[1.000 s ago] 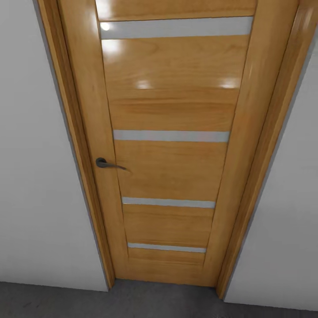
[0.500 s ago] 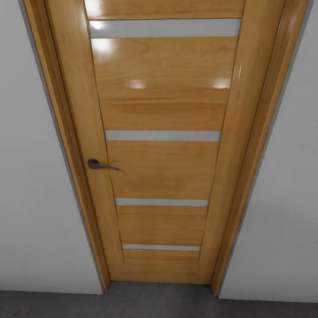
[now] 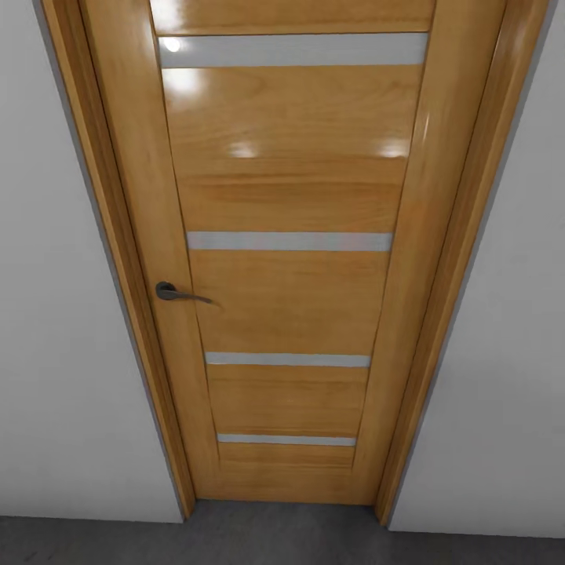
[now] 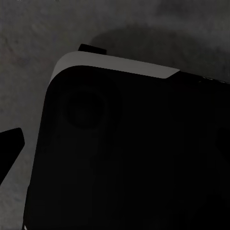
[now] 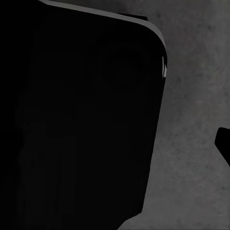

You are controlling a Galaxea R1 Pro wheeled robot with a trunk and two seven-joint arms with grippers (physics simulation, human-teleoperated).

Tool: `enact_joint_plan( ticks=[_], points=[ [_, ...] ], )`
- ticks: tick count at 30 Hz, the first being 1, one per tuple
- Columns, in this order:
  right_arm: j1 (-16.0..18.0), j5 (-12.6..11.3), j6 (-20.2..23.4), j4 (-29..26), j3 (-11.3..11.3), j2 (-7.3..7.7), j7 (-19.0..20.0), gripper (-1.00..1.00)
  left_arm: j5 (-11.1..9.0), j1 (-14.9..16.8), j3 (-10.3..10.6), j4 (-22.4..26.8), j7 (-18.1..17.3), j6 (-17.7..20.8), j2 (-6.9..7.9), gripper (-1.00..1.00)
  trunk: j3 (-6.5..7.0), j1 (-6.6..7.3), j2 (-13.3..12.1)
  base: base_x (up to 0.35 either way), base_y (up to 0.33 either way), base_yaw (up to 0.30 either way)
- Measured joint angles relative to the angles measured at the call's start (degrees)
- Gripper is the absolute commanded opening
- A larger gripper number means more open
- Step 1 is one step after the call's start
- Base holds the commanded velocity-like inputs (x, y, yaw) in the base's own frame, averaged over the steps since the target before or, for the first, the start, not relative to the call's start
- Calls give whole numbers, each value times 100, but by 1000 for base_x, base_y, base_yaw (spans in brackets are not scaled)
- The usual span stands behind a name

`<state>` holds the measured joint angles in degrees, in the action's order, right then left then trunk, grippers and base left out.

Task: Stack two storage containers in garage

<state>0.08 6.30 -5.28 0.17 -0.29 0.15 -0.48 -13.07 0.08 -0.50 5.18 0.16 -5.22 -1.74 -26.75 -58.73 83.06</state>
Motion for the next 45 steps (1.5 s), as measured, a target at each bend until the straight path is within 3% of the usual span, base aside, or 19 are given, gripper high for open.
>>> enact_joint_plan(
  ticks=[22, 24, 27, 35, 38, 41, 43, 45],
  points=[
    [0, 21, -42, -21, 19, 8, -16, 100, 0, 0, 0, -1, 0, 0, -10, 100, 1, 0, 0, 0, 0, 0],
    [3, 80, 65, -805, 16, 19, 37, 100, 0, 0, 0, -5, 0, -1, -11, 100, 1, 0, 0, 0, 0, 0],
    [9, 212, 438, -1547, 17, 28, 39, 100, 0, 0, 0, -8, 0, -1, -10, 100, 1, 0, 0, 0, 0, 0],
    [27, 368, 2493, -4685, 30, -14, 68, 100, 0, 0, 0, -7, 0, -7, -17, 100, 2, 0, -1, 0, 0, 0],
    [26, 368, 2963, -5654, 20, -39, 75, 100, 0, -2, 3, -4, 0, -16, -18, 100, 2, 0, -1, 0, 0, 0],
    [75, 369, 3495, -6524, -59, -51, 82, 100, 0, -1, 6, -3, 1, -28, -15, 100, 2, 0, -1, 0, 0, 0],
    [234, 365, 4063, -7145, -258, -56, 86, 100, 0, 0, 8, -3, 0, -33, -13, 100, 2, 0, -1, 0, 0, 0],
    [361, 362, 4332, -7358, -372, -60, 87, 100, 0, 0, 8, -2, 0, -28, -15, 100, 2, 0, -1, 0, 0, 0]
  ],
)
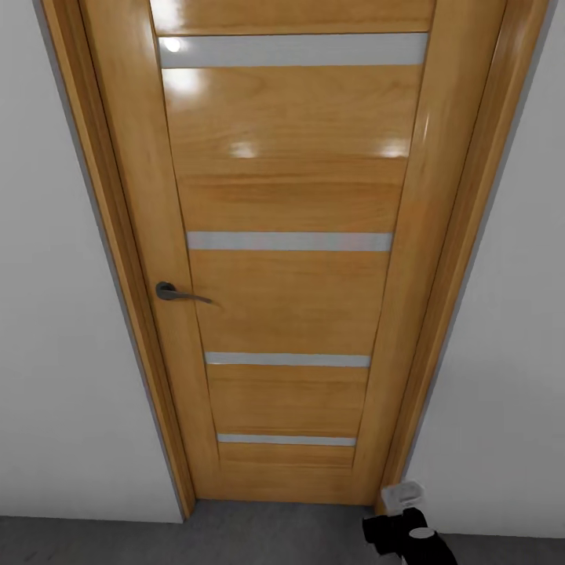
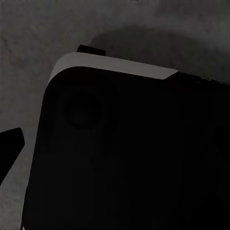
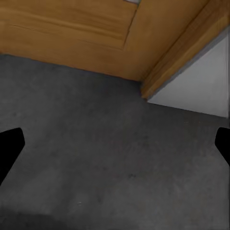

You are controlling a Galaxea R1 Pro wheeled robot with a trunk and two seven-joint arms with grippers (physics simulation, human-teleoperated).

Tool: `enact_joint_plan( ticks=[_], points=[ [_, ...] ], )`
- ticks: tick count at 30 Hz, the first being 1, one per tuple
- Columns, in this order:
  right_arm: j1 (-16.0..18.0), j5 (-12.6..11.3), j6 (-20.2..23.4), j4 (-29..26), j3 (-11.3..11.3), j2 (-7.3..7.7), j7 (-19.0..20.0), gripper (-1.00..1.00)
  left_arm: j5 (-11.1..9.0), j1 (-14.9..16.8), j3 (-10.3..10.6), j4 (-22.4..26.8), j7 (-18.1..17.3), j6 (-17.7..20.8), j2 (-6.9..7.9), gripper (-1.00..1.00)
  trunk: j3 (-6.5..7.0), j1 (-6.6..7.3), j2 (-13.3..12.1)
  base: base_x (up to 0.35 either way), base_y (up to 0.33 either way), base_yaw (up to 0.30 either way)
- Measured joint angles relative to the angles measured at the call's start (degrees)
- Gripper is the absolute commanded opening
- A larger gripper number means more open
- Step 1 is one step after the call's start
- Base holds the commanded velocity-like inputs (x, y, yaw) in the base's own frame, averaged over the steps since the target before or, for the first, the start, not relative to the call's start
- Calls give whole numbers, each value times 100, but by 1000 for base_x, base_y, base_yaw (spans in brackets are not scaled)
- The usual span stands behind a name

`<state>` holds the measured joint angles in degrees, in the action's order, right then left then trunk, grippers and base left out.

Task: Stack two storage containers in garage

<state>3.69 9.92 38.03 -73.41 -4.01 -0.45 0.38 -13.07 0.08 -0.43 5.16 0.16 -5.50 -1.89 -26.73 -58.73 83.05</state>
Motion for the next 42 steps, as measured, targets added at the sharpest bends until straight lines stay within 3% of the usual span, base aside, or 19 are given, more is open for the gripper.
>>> enact_joint_plan(
  ticks=[1, 3, 5, 11, 16, 21, 25, 28, 34, 42],
  points=[
    [160, -1, 226, -127, -107, -5, 1, 100, 0, 0, -2, 0, 0, 0, 0, 100, 0, 0, 0, 0, 0, 0],
    [893, -33, 894, -307, -515, -86, 24, 100, -1, 1, -5, -1, 0, -6, -2, 100, 1, 0, 0, 0, 0, 0],
    [1437, -47, 1483, -352, -720, -321, 41, 100, -1, 1, -6, -2, 0, 0, -1, 100, 1, 0, 0, 0, 0, 0],
    [2296, 9, 2166, -387, -830, -844, 43, 100, 6, 0, -7, 0, 0, 8, 2, 100, 0, 0, 0, 0, 0, 0],
    [2732, 25, 2170, -441, -866, -954, 42, 100, 29, 0, 9, -7, -6, 9, -6, 100, 0, 0, 0, 0, 0, 0],
    [2893, 17, 2170, -731, -1094, -954, 38, 100, 27, 0, 5, -8, -8, 3, -4, 100, 0, 0, 0, 0, 0, 0],
    [2934, 39, 2169, -991, -1578, -954, -20, 100, 21, 0, 2, -8, -8, 2, -3, 100, 0, 0, 0, 0, 0, 0],
    [2943, 59, 2169, -1077, -1815, -955, -83, 100, 22, 0, 1, -8, -8, 4, -3, 100, 0, 0, 0, 0, 0, 0],
    [2948, 80, 2169, -1118, -1987, -955, -185, 100, 27, 0, 0, -7, -8, -3, -3, 100, 0, 0, 0, 0, 0, 0],
    [2949, 81, 1935, -1089, -2014, -955, -198, 100, 20, 0, 0, 3, -4, -7, 1, 100, 0, 0, 0, 0, 0, 0]
  ],
)
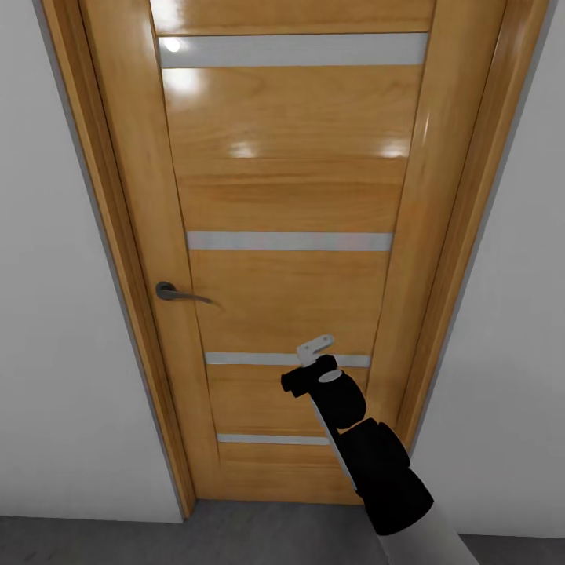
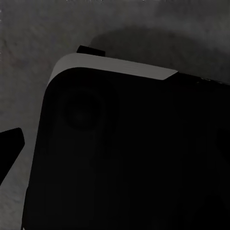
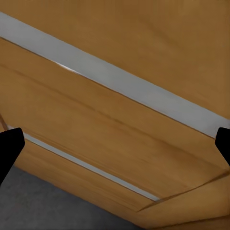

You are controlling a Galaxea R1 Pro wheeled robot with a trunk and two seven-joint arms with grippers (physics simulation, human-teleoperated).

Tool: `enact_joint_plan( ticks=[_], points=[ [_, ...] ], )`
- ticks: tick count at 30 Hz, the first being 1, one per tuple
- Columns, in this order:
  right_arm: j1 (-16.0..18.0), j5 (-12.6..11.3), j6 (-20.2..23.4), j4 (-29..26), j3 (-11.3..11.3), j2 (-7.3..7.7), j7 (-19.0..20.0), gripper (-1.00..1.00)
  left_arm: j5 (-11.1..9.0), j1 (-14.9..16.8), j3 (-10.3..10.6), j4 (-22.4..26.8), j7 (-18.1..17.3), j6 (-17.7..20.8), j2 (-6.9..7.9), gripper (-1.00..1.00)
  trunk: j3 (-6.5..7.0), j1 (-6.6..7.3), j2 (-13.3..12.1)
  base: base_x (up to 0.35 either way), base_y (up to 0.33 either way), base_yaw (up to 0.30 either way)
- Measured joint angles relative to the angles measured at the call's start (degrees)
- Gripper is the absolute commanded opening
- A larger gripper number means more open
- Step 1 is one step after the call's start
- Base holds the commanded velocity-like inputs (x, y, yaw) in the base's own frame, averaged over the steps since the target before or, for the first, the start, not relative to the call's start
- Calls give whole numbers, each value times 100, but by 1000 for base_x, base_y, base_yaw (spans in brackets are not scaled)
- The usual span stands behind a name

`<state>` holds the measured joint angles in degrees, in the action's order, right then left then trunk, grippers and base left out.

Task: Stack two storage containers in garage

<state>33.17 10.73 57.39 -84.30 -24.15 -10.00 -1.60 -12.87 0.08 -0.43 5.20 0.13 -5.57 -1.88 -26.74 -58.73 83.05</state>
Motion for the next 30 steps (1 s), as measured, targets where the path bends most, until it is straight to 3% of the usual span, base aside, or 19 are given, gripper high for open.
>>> enact_joint_plan(
  ticks=[15, 21, 22, 23, 27, 30],
  points=[
    [0, -8, -39, 41, -16, 0, 3, 100, -7, 0, -8, 6, 3, 9, -3, 100, 0, 0, 0, 4, 0, 0],
    [0, -20, -133, 47, -22, 0, -3, 100, -15, 0, -8, 6, -3, 15, 3, 100, 0, 3, 0, 174, 0, 0],
    [0, -50, -798, 116, -28, 0, 59, 100, -12, 0, -8, 6, -4, 16, 4, 100, 0, 1, 0, 84, 0, 0],
    [0, -53, -1020, 165, -41, 0, 73, 100, -12, 0, -8, 6, -3, 16, 4, 100, 0, 1, 0, 54, 0, 0],
    [0, -21, -1478, 354, -205, 0, 91, 100, -12, 0, -8, 6, 2, 16, 4, 100, 0, 0, 0, 25, 0, 0],
    [0, 182, -2023, 507, -287, 0, 97, 100, -12, 0, -8, 6, 3, 16, 4, 100, 0, 0, 0, 8, 0, 0]
  ],
)
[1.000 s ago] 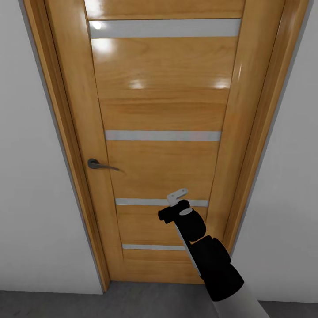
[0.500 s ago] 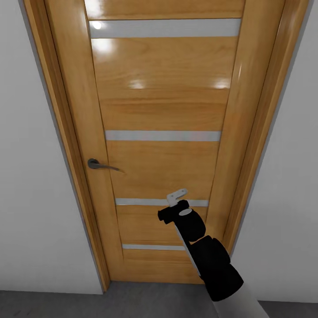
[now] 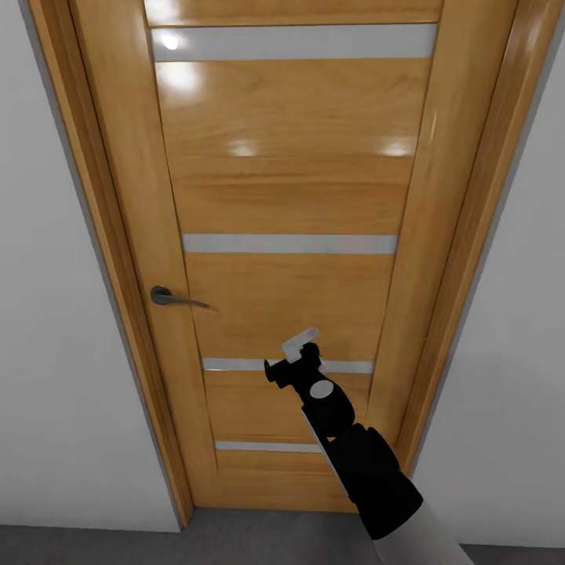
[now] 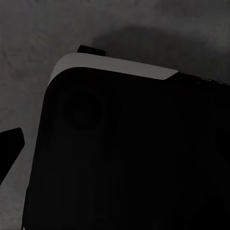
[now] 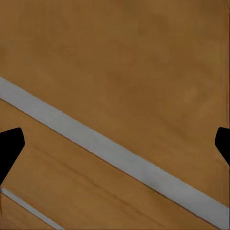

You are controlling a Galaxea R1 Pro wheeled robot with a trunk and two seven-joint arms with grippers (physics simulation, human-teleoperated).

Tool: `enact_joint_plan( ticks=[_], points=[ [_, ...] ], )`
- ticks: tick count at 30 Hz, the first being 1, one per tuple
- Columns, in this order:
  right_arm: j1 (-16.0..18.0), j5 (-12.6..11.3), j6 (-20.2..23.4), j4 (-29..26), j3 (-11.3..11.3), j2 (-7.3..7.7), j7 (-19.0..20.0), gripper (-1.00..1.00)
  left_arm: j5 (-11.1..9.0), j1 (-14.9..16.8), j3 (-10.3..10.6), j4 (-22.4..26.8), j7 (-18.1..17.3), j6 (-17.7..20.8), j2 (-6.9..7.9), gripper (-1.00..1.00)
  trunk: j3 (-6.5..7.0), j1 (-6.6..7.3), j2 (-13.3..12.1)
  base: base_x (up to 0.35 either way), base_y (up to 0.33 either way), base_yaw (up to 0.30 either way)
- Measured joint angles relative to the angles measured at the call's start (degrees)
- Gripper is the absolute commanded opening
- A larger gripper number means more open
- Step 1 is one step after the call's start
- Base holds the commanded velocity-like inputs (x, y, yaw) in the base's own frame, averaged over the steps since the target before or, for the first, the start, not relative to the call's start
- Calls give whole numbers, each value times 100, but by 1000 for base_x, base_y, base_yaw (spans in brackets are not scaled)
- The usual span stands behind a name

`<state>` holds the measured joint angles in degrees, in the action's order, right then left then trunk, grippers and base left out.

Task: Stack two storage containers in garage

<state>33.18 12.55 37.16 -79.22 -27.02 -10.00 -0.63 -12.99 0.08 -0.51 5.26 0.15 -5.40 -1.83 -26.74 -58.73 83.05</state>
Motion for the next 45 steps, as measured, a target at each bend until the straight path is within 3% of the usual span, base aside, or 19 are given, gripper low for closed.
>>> enact_joint_plan(
  ticks=[6, 13, 14, 15, 19, 20, 21, 27, 37, 41, 45],
  points=[
    [0, 373, -707, 380, -42, 0, 11, 100, 0, -1, 0, 0, 0, 0, 0, 100, 0, 0, 0, 2, 0, 0],
    [178, 482, -984, 1011, -41, 0, 1, 100, 0, 0, 0, 0, 1, 0, 0, 100, 0, 0, 0, 0, 0, 0],
    [316, 486, -1074, 1236, -37, 0, -2, 100, 0, 0, 0, 0, 1, 0, 0, 100, 0, 0, 0, 0, 0, 0],
    [686, 467, -1285, 1827, -25, 0, -16, 100, 0, 0, 0, 0, 1, 0, 0, 100, 1, 0, -1, 0, 0, 0],
    [1189, 433, -1422, 2517, -7, 0, -43, 100, 0, 0, 0, 0, 1, 0, 0, 100, 0, 0, 0, 0, 0, 0],
    [1622, 434, -1536, 3115, 8, 0, -69, 100, 0, 0, 0, 0, 1, 0, 0, 100, 1, 0, -1, 0, 0, 0],
    [1733, 417, -1551, 3249, 8, 0, -69, 100, 0, 0, 0, 0, 1, 0, 0, 100, 0, 0, 1, 0, 0, 0],
    [1996, 411, -1592, 3627, 4, 0, -78, 100, 0, 0, 0, 0, 1, 0, -4, 100, 0, 0, 1, 0, 0, 0],
    [2670, 392, -2095, 4942, 12, 0, -81, 100, 0, 0, 0, 0, 1, 0, -8, 100, 0, 0, 1, 0, 0, 0],
    [2854, 302, -2114, 5082, 21, 0, -60, 100, 0, 1, -1, 0, 1, 1, -9, 100, -1, 0, 0, 0, 0, 0],
    [3044, 393, -2123, 5182, 26, 0, -83, 100, 9, 0, 2, 1, -2, 1, -10, 100, 0, 0, 0, 4, 0, 0]
  ],
)
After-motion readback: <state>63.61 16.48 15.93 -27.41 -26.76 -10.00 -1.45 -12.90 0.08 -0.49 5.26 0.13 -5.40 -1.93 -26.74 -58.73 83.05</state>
